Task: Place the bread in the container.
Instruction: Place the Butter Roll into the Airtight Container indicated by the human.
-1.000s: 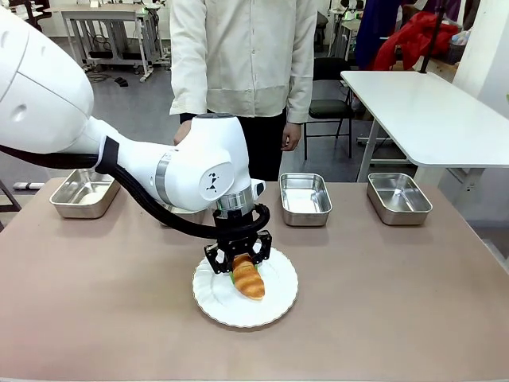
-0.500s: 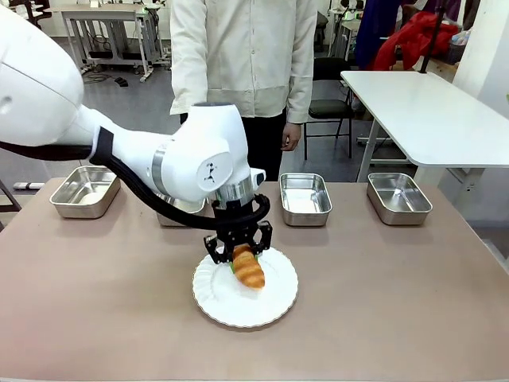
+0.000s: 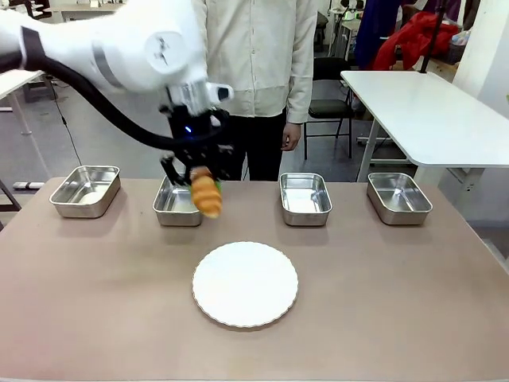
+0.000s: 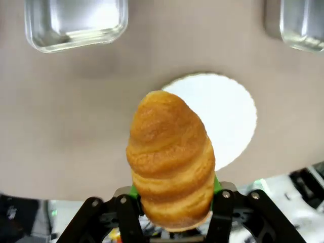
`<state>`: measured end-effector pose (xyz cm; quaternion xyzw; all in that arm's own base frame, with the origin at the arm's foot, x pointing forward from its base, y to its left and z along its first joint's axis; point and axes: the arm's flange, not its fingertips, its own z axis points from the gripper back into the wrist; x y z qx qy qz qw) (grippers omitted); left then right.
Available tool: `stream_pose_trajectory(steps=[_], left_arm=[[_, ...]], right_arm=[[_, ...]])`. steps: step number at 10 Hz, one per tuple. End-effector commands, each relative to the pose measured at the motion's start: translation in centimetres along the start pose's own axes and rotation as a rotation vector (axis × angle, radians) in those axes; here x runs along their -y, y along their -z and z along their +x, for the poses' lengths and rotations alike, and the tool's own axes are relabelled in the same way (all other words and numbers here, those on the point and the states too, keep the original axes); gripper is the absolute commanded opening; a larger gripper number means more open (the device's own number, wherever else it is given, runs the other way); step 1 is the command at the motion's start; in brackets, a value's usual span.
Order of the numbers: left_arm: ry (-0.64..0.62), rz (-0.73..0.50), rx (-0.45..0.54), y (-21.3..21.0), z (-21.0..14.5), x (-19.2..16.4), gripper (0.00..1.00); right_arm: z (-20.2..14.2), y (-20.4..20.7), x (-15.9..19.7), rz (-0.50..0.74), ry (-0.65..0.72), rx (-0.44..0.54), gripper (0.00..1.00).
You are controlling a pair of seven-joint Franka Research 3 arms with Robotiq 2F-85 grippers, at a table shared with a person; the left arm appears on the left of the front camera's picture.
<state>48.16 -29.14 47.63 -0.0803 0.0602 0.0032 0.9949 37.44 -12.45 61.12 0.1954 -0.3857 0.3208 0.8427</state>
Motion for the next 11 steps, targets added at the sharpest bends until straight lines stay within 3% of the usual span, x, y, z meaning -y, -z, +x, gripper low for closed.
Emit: stream_pose_trajectory(steps=[1, 5, 7, 8, 11], left_arm=[[0.1, -0.049, -0.062, -1.7, 4.2, -2.8, 0.48], [0.16, -0.016, -0.076, -0.3, 9.8, -6.9, 0.48], [0.21, -0.006, -0.026, 0.7, 9.9, -6.9, 0.48], [0.158, -0.018, -0.074, 0.8, 9.9, -7.3, 0.48], [0.171, -0.014, -0.067, 1.3, 10.2, -7.0, 0.48]], right_arm=[[0.1, -0.1, 0.2, 0.014, -0.018, 0.029, 1.0], [0.1, -0.1, 0.2, 0.014, -0.018, 0.029, 1.0], [0.1, -0.1, 0.2, 0.014, -0.018, 0.029, 1.0], [0.1, -0.1, 0.2, 0.014, -0.018, 0.029, 1.0], [0.1, -0.1, 0.2, 0.014, -0.018, 0.029, 1.0]])
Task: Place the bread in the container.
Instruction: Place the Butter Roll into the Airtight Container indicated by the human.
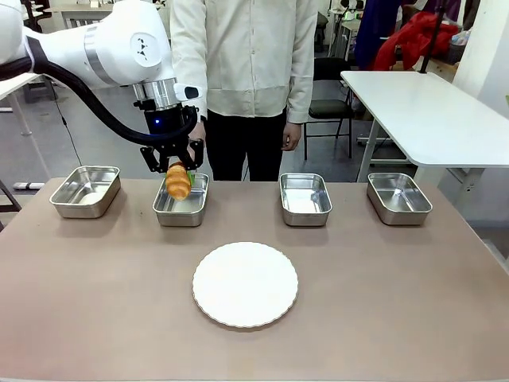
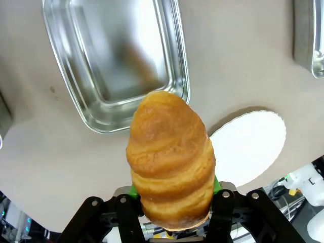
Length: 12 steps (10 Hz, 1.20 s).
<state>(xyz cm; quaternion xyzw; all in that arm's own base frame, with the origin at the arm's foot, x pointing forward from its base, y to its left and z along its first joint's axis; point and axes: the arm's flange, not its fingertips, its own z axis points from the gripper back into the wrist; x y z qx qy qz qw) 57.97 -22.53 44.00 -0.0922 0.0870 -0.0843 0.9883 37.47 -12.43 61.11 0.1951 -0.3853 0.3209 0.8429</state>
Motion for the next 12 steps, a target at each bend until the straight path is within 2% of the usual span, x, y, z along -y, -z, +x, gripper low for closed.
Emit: stream_pose_trajectory(steps=[1, 4, 6, 8, 12], left_arm=[[0.032, -0.02, -0.027, 0.6, 1.1, -0.5, 0.48], [0.082, -0.027, -0.024, 2.3, 3.8, -2.1, 0.48], [0.077, -0.011, 0.021, 2.9, 4.9, -3.8, 0.48], [0.071, -0.002, 0.02, 4.0, 6.3, -5.1, 0.48], [0.102, 0.053, 0.054, 4.8, 7.2, -5.6, 0.48]], right_arm=[[0.1, -0.1, 0.2, 0.014, -0.018, 0.03, 1.0], [0.1, -0.1, 0.2, 0.014, -0.018, 0.03, 1.0], [0.1, -0.1, 0.2, 0.014, -0.018, 0.03, 1.0], [0.1, -0.1, 0.2, 0.014, -0.018, 0.03, 1.0], [0.1, -0.1, 0.2, 0.014, -0.018, 0.03, 1.0]])
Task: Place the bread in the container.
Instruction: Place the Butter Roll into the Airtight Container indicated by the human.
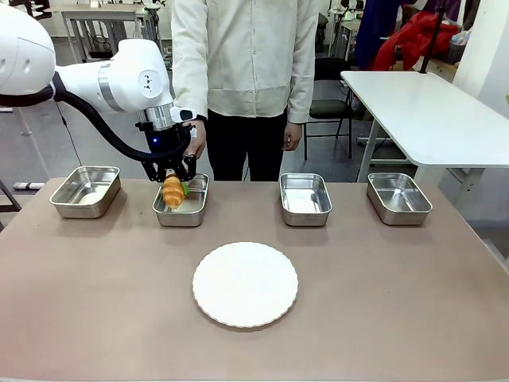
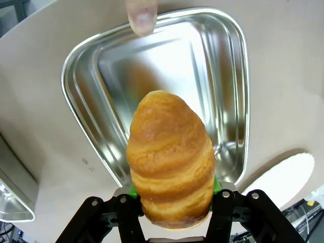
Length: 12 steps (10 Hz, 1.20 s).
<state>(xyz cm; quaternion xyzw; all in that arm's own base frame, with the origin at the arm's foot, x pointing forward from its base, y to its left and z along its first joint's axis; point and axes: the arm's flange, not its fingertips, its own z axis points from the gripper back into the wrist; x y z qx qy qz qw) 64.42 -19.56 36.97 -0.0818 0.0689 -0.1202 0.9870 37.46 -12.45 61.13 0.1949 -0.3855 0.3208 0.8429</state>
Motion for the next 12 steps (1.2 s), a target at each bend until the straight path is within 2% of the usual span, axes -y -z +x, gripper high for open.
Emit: stream_pose_trajectory(steps=[1, 2, 6, 7, 12], left_arm=[[0.038, 0.024, 0.038, -0.1, 0.4, -0.5, 0.78], [0.045, 0.005, 0.068, -0.1, 0.4, -0.5, 1.0], [0.046, -0.02, 0.064, -1.5, -0.5, -0.1, 1.0], [0.029, 0.009, 0.065, -0.4, 0.7, 0.0, 1.0], [0.029, 0.009, 0.065, -0.4, 0.7, 0.0, 1.0]], right_arm=[[0.1, -0.1, 0.2, 0.015, -0.018, 0.03, 1.0], [0.1, -0.1, 0.2, 0.015, -0.018, 0.03, 1.0], [0.1, -0.1, 0.2, 0.015, -0.018, 0.03, 1.0], [0.1, -0.1, 0.2, 0.015, -0.018, 0.03, 1.0], [0.1, -0.1, 0.2, 0.015, -0.018, 0.03, 1.0]])
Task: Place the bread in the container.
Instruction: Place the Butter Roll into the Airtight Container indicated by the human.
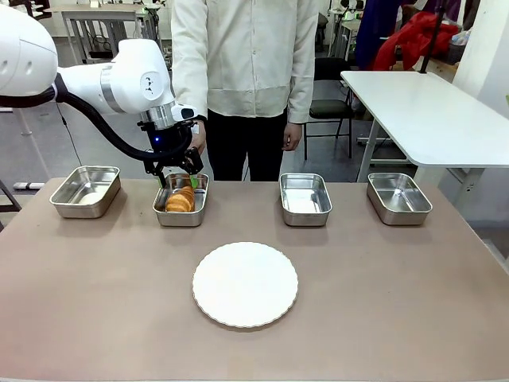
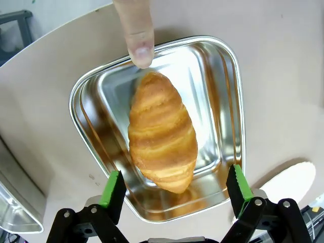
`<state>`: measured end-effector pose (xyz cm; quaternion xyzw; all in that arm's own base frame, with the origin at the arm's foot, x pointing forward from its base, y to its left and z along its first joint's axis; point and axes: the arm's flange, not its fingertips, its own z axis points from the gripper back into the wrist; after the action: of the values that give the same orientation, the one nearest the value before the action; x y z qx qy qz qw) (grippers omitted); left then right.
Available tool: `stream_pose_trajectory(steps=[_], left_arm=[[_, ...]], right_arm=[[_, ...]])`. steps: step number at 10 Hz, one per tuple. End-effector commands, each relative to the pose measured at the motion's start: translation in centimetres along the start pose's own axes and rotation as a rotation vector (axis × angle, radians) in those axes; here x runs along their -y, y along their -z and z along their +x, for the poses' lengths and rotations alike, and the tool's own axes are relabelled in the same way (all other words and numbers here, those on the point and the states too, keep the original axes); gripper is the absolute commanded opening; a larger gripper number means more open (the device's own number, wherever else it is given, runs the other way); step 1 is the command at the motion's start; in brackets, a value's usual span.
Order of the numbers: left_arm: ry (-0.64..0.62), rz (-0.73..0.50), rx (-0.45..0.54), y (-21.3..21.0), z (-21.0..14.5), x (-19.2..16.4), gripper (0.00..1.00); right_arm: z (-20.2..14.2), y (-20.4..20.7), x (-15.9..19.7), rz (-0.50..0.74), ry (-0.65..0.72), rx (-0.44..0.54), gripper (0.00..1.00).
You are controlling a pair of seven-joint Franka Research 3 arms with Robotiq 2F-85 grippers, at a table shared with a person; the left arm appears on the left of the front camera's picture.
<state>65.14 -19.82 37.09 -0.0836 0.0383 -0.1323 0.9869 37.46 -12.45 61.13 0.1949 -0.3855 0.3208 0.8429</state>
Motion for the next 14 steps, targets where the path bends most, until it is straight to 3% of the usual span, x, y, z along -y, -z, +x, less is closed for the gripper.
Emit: stream_pose_trajectory(steps=[1, 4, 10, 12, 14], left_arm=[[0.0, 0.003, 0.006, -0.2, 0.0, -0.1, 1.0], [0.013, 0.017, 0.032, -1.7, -0.7, 0.1, 1.0], [0.082, 0.105, 0.21, -8.2, -16.2, 2.1, 1.0], [0.077, 0.096, 0.28, -8.7, -22.1, 2.3, 1.0], [0.084, 0.072, 0.306, -8.3, -25.9, 2.4, 1.0]], right_arm=[[0.1, -0.1, 0.2, 0.015, -0.018, 0.03, 1.0], [0.1, -0.1, 0.2, 0.015, -0.018, 0.03, 1.0], [0.1, -0.1, 0.2, 0.015, -0.018, 0.03, 1.0], [0.1, -0.1, 0.2, 0.015, -0.018, 0.03, 1.0], [0.1, -0.1, 0.2, 0.015, -0.018, 0.03, 1.0]])
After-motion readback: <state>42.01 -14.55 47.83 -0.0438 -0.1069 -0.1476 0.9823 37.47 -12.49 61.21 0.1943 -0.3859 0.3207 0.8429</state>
